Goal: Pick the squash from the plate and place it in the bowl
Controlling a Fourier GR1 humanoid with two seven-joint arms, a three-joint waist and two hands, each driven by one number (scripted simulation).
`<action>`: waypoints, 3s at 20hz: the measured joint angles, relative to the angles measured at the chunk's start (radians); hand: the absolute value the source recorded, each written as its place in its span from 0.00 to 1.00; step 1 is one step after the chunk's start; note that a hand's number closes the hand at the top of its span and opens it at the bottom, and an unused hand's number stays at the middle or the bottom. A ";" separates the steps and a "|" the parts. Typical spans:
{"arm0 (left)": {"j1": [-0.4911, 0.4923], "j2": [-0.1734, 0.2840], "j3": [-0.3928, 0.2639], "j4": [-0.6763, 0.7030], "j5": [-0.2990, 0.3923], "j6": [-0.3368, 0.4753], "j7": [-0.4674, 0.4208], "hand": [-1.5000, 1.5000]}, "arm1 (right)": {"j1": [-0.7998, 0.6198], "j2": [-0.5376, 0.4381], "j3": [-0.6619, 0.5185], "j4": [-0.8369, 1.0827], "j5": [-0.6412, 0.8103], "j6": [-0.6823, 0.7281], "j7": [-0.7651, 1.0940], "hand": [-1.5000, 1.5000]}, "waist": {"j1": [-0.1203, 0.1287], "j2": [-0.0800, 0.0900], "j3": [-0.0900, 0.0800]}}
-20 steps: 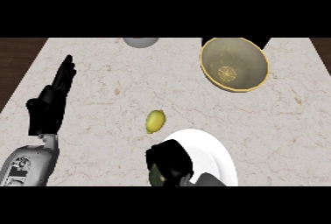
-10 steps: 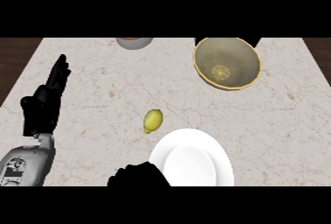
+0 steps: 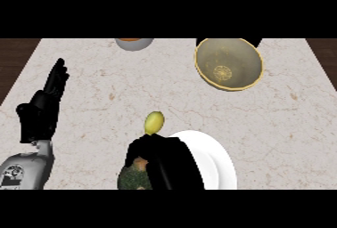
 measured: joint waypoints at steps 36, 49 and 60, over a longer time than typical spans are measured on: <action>-0.041 -0.046 -0.016 0.013 -0.028 -0.039 -0.021 0.50 | -0.547 -0.259 -0.940 1.376 -0.192 -0.349 -0.953 0.00 | 0.073 0.033 0.003; -0.082 -0.055 -0.018 0.032 -0.039 -0.036 -0.014 0.50 | -0.605 -0.297 -1.140 1.543 -0.396 -0.156 -1.257 0.00 | 0.086 0.043 0.005; -0.053 -0.043 0.004 0.012 -0.026 -0.049 -0.007 0.50 | -0.565 -0.452 -1.278 1.625 -0.530 0.096 -1.412 0.00 | 0.057 0.028 0.004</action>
